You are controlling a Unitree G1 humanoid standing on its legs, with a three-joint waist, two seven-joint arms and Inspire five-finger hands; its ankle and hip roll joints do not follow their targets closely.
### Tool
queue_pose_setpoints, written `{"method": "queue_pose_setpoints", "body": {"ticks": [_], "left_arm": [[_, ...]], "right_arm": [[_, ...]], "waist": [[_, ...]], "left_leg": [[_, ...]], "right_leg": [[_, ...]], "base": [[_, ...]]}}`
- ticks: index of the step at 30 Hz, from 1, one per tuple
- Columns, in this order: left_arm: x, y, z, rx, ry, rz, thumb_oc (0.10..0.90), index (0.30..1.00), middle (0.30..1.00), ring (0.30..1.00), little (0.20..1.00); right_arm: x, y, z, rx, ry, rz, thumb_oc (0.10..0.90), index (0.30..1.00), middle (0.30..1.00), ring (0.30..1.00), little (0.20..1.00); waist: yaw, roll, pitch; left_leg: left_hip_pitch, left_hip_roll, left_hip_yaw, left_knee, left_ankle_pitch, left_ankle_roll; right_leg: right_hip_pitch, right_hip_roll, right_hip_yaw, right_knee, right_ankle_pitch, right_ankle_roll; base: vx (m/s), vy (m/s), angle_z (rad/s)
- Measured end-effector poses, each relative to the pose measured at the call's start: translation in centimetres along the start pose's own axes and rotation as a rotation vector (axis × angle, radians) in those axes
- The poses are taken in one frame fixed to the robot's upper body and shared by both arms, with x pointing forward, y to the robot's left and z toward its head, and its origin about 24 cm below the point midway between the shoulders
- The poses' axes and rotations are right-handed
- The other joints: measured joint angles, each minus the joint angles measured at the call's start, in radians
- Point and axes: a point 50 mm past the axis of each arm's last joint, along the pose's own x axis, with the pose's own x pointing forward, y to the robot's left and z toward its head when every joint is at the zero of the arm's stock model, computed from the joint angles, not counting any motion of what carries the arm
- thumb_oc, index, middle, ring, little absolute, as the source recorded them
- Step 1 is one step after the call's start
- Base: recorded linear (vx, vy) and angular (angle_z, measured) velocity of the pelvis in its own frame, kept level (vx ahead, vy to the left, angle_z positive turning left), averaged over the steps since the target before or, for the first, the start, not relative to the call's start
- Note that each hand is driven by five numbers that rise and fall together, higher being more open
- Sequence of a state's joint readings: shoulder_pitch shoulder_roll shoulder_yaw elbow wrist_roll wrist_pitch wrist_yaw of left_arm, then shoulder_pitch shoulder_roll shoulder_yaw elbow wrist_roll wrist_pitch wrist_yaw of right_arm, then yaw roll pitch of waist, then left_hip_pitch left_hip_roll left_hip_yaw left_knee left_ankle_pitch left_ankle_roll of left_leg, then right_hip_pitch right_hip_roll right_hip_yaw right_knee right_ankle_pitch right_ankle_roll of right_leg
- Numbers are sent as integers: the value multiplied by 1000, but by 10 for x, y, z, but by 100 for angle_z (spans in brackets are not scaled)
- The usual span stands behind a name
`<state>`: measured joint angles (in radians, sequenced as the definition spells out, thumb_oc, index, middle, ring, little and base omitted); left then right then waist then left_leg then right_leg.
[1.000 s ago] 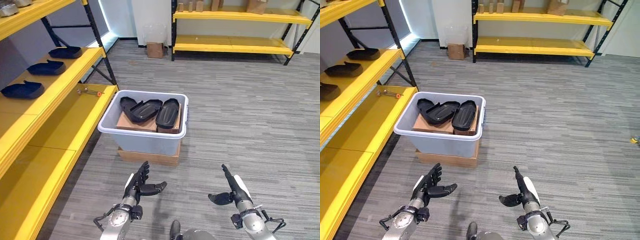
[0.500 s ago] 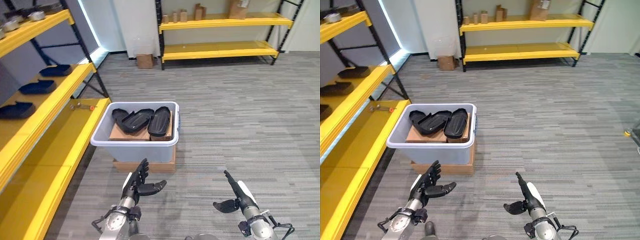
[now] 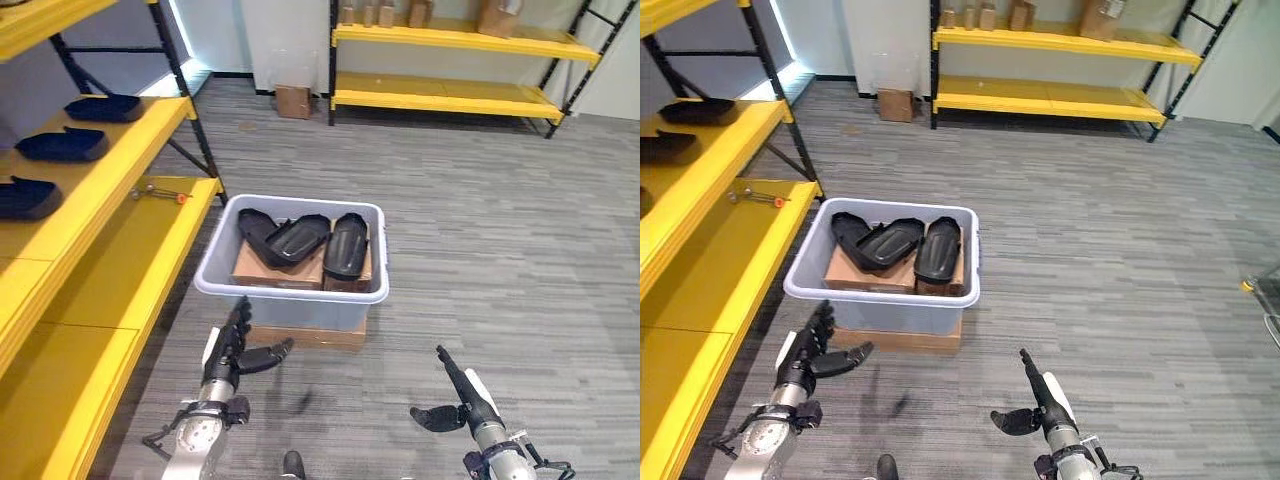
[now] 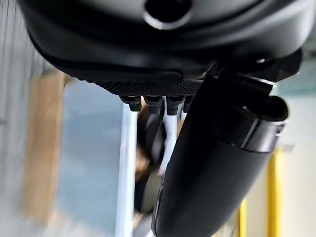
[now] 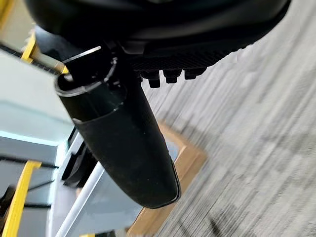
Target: Move parts from the plastic box to the shelf.
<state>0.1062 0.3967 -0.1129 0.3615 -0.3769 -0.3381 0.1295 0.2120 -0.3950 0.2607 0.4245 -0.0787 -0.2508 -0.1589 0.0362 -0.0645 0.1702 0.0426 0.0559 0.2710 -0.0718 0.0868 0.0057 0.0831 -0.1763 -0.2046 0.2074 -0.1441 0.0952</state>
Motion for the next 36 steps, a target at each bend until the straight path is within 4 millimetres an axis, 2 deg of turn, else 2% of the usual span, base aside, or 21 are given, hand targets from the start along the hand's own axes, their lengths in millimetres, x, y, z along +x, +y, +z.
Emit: {"method": "queue_pose_setpoints", "body": {"ticks": [3,8,10,12,13,14,16,19,20,22,26,28,30,32,34,36], "left_arm": [[0,6,2,27,-4,19,900,1000,1000,1000,1000],[0,-2,0,30,5,-17,900,1000,1000,1000,1000],[0,-5,-1,38,11,-34,900,1000,1000,1000,1000],[1,-8,0,64,6,-50,900,1000,1000,1000,1000],[0,-9,-1,72,8,-57,900,1000,1000,1000,1000],[0,-12,-1,85,5,-71,900,1000,1000,1000,1000],[0,-14,0,86,-2,-78,900,1000,1000,1000,1000],[0,-14,0,82,0,-77,900,1000,1000,1000,1000],[-1,-14,-1,78,4,-73,900,1000,1000,1000,1000],[-1,-14,-2,80,15,-74,900,1000,1000,1000,1000],[-3,-22,-6,79,33,-108,900,1000,1000,1000,1000],[-5,-31,-9,80,47,-148,900,1000,1000,1000,1000],[-8,-38,-12,80,57,-189,900,1000,1000,1000,1000],[-10,-42,-13,71,62,-214,900,1000,1000,1000,1000],[-11,-48,-13,49,60,-224,900,1000,1000,1000,1000],[-13,-48,-10,43,47,-226,900,1000,1000,1000,1000]], "right_arm": [[6,-3,6,-1,-23,-26,900,1000,1000,1000,1000],[9,-5,11,2,-38,-60,900,1000,1000,1000,1000],[9,-5,11,4,-41,-73,900,1000,1000,1000,1000],[13,-7,16,1,-57,-81,900,1000,1000,1000,1000],[17,-9,21,-2,-73,-86,900,1000,1000,1000,1000],[19,-10,25,-2,-87,-89,900,1000,1000,1000,1000],[20,-8,31,-1,-109,-79,900,1000,1000,1000,1000],[20,-8,38,3,-140,-79,900,1000,1000,1000,1000],[20,-9,39,2,-144,-77,900,1000,1000,1000,1000],[20,-11,38,-8,-145,-74,900,1000,1000,1000,1000],[19,-12,36,-11,-136,-74,900,1000,1000,1000,1000],[16,-12,31,-19,-112,-82,900,1000,1000,1000,1000],[13,-12,26,-47,-91,-87,900,1000,1000,1000,1000],[9,-11,20,-46,-67,-86,900,1000,1000,1000,1000],[7,-12,14,-46,-41,-93,900,1000,1000,1000,1000],[8,-13,16,-47,-47,-94,900,1000,1000,1000,1000]], "waist": [[5,-7,7],[17,-11,13],[21,-5,16],[31,0,24],[43,11,30],[44,33,34],[44,40,40],[22,41,41],[15,40,44],[-1,32,49],[-64,1,64],[-88,-8,68],[-91,-18,73],[-93,-29,73],[-100,-13,73],[-94,-9,72]], "left_leg": [[9,-8,3,-6,-8,2],[13,-14,22,-6,-21,20],[25,-20,30,-9,-24,31],[31,-41,60,8,-36,51],[33,-30,80,12,-47,62],[36,-24,95,12,-53,70],[46,-29,111,12,-62,83],[48,-37,107,11,-67,90],[53,-39,105,7,-69,92],[68,-52,117,1,-71,97],[81,-79,102,0,-77,101],[95,-87,78,-2,-77,101],[119,-98,62,-3,-86,89],[140,-105,34,-3,-98,69],[153,-83,-5,-5,-113,45],[163,-59,-4,12,-120,35]], "right_leg": [[-5,-10,-11,21,12,-3],[-59,-38,-57,121,40,-19],[-75,-49,-65,155,65,-21],[-115,-76,-124,219,85,-27],[-128,-98,-150,244,96,-26],[-127,-110,-185,249,124,-25],[-152,-125,-202,299,152,-2],[-182,-123,-189,329,138,35],[-184,-115,-195,302,112,63],[-187,-104,-228,194,106,75],[-247,-68,-213,18,150,121],[-257,-57,-205,-84,199,127],[-253,-56,-173,-146,237,131],[-222,-53,-143,-180,265,105],[-211,-32,-129,-157,292,108],[-208,-7,-132,-137,291,107]], "base": [[94,171,-1],[98,189,-10],[169,297,-19],[79,225,-44],[42,130,-60],[65,148,-56],[60,52,-27],[140,9,2],[160,-31,-2],[136,-43,-8],[252,-68,9],[206,-64,32],[153,-117,27],[198,-123,38],[287,-132,50],[247,-64,12]]}}
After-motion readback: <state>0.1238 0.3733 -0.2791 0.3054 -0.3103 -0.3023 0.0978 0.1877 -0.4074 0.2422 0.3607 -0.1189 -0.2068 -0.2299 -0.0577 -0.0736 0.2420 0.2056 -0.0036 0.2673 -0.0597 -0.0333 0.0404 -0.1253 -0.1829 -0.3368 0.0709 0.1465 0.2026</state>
